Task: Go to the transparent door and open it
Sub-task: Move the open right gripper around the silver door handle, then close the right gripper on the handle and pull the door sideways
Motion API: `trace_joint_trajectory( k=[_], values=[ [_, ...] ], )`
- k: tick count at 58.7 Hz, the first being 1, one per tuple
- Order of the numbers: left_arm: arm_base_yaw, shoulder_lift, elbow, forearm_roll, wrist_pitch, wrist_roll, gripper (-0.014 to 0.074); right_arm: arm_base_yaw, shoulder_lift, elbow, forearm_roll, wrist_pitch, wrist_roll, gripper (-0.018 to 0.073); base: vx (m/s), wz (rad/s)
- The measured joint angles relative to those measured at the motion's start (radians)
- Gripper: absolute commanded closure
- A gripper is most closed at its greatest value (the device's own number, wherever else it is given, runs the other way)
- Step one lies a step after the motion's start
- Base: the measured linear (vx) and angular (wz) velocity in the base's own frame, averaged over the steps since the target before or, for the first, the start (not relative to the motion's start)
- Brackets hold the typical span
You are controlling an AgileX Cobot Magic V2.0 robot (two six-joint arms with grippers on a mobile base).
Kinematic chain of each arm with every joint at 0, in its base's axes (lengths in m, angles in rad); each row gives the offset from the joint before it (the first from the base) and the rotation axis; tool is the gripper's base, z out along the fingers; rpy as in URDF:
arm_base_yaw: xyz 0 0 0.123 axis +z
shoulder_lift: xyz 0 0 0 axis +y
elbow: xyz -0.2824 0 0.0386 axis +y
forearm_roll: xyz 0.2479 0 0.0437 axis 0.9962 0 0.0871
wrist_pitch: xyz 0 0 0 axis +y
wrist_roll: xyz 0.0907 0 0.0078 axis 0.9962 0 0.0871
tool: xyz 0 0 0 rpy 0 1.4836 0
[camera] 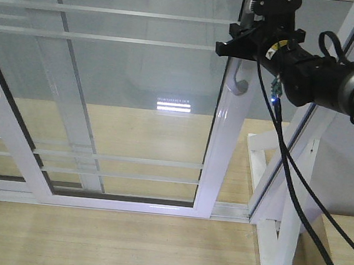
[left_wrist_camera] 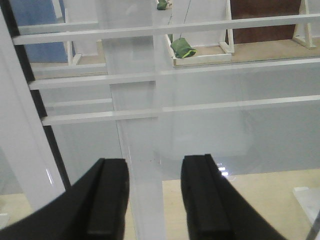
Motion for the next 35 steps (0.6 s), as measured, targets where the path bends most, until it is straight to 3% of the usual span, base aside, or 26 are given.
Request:
trace_joint_trajectory(
  k=[35],
  values=[
    [0.000,0.000,0.000,0.000,0.000,0.000,0.0199,0.128,0.091,-0.128,-0.004,-0.001,0.004,0.0565,0.00,0.00]
  ],
)
